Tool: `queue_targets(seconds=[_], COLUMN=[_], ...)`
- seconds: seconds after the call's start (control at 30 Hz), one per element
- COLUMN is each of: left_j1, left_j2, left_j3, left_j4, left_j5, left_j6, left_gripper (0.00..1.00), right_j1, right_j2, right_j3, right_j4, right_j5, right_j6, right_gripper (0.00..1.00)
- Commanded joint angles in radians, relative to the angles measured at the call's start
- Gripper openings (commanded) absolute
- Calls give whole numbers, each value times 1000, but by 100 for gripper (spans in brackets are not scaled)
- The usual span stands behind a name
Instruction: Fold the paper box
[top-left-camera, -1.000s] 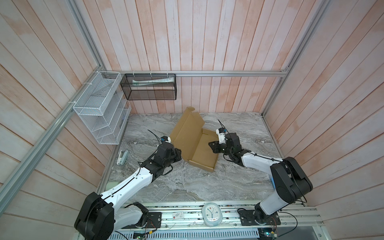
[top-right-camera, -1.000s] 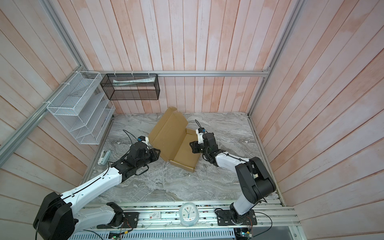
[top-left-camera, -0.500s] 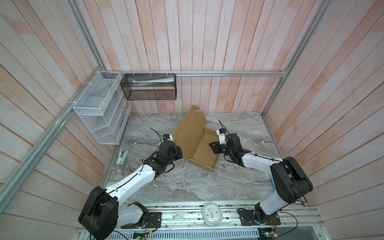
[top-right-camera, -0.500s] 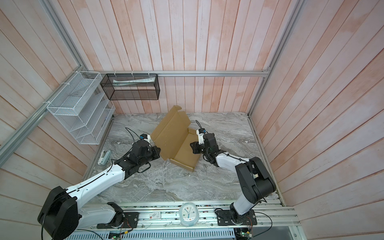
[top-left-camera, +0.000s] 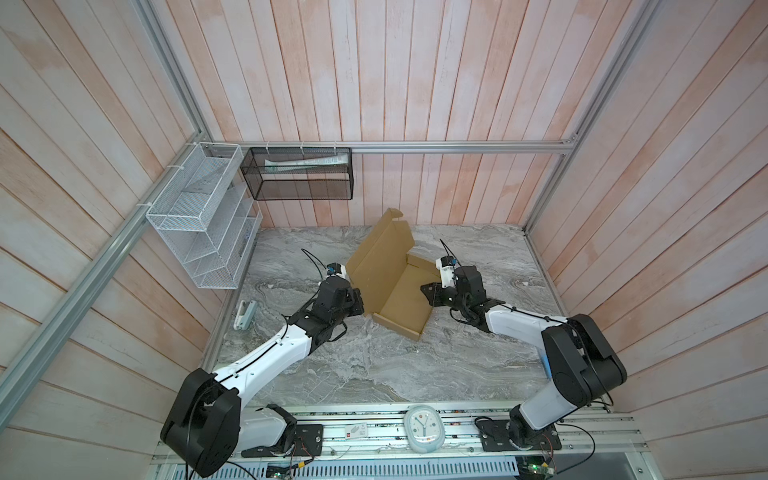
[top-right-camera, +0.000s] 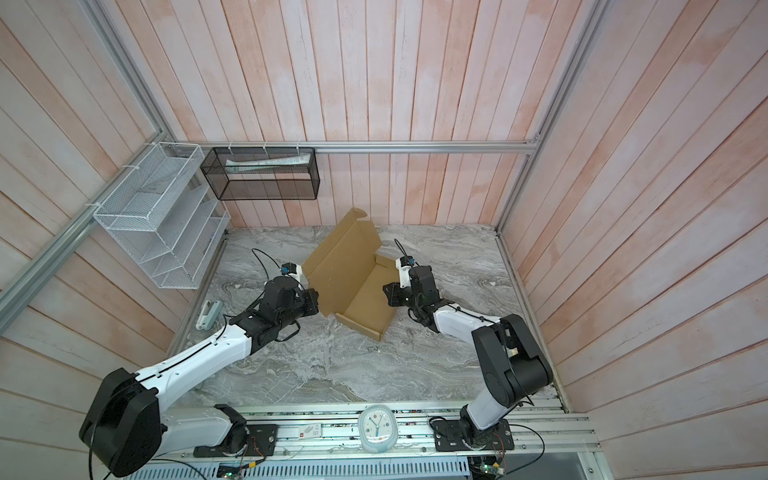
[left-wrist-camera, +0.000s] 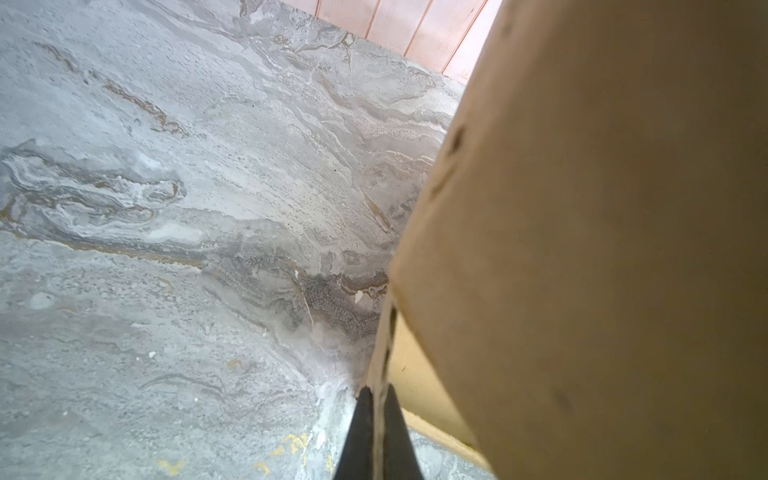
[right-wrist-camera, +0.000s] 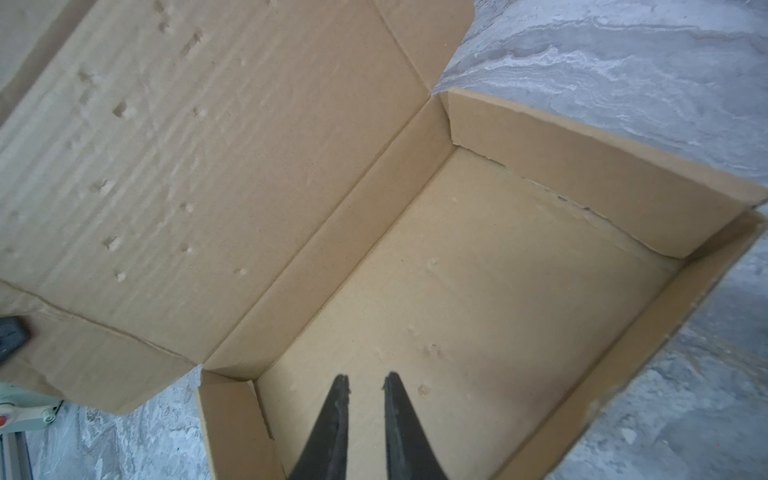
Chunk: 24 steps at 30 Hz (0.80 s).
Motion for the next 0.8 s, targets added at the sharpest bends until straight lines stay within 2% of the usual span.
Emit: queue_targets(seconds=[0.0, 0.2, 0.47, 0.77], left_j1=[24, 45, 52, 65], left_j2=[5, -20, -66, -108], left_j3=[22, 16, 4, -9], left_j4=[45, 30, 18, -5], left_j5=[35, 99, 192, 274], left_j6=[118, 248, 358, 406], left_gripper=[0, 0, 0, 0], right_j1=[-27, -73, -97, -130], right_j2=[-35, -54, -9, 187], right_j3=[35, 58, 142, 367], right_j4=[-38, -48, -22, 39], right_j5=[4, 5, -33, -116], right_j6=[-26, -82, -211, -373], right_gripper=[20, 29, 49, 54])
